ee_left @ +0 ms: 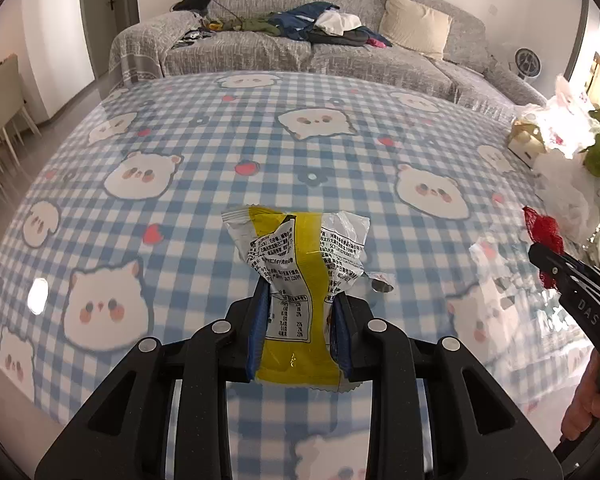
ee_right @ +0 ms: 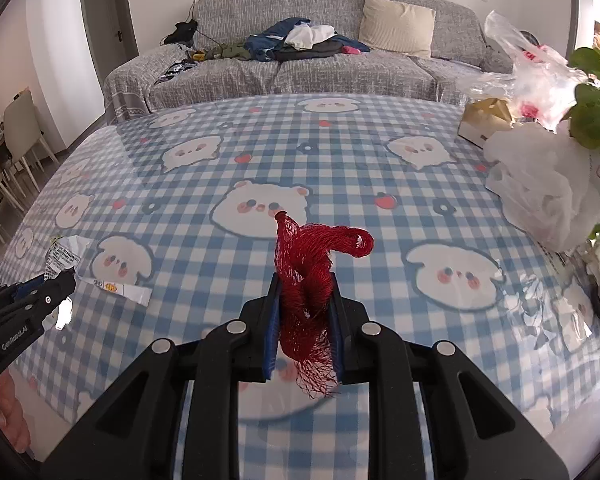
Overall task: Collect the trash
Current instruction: 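Carry the snack wrapper and red net down over the trash bin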
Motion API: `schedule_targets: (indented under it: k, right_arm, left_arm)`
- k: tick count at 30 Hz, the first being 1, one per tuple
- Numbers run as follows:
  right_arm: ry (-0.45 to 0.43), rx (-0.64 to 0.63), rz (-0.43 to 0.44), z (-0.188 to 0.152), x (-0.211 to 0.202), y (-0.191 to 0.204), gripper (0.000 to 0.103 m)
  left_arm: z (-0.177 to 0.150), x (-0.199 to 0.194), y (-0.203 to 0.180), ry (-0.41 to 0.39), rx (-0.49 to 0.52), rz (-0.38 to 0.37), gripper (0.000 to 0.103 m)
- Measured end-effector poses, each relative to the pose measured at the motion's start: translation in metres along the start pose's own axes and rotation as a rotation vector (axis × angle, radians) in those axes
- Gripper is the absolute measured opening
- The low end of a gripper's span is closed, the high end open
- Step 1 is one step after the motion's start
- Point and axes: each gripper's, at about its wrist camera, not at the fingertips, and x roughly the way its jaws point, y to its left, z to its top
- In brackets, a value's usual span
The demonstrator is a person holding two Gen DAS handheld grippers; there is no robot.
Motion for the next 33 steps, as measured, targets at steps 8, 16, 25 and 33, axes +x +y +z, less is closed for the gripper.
schedule_targets:
  k: [8, 16, 25, 33]
  right_arm:
    - [-0.010, -0.004, -0.011, -0.026, -0.031, -0.001, 0.019]
    - [-0.024, 0.005, -0.016, -0.054, -0.060, -0.006, 0.019]
    - [-0.033, 0.004, -0.017, -0.084, -0.084, -0.008, 0.019]
    - [-0.034, 0.003, -0.025, -0.125, -0.106, -0.010, 0.019]
  left_arm:
    - [-0.026, -0.030, -0.003, -0.012, -0.002, -0.011, 0.027]
    - [-0.058, -0.055, -0.004, -0.015, -0.012, -0.033, 0.027]
    - [-0.100, -0.077, -0.018, 0.003, 0.028, -0.050, 0.027]
    - [-0.142, -0.098, -0.021, 0.012, 0.028, -0.061, 0.027]
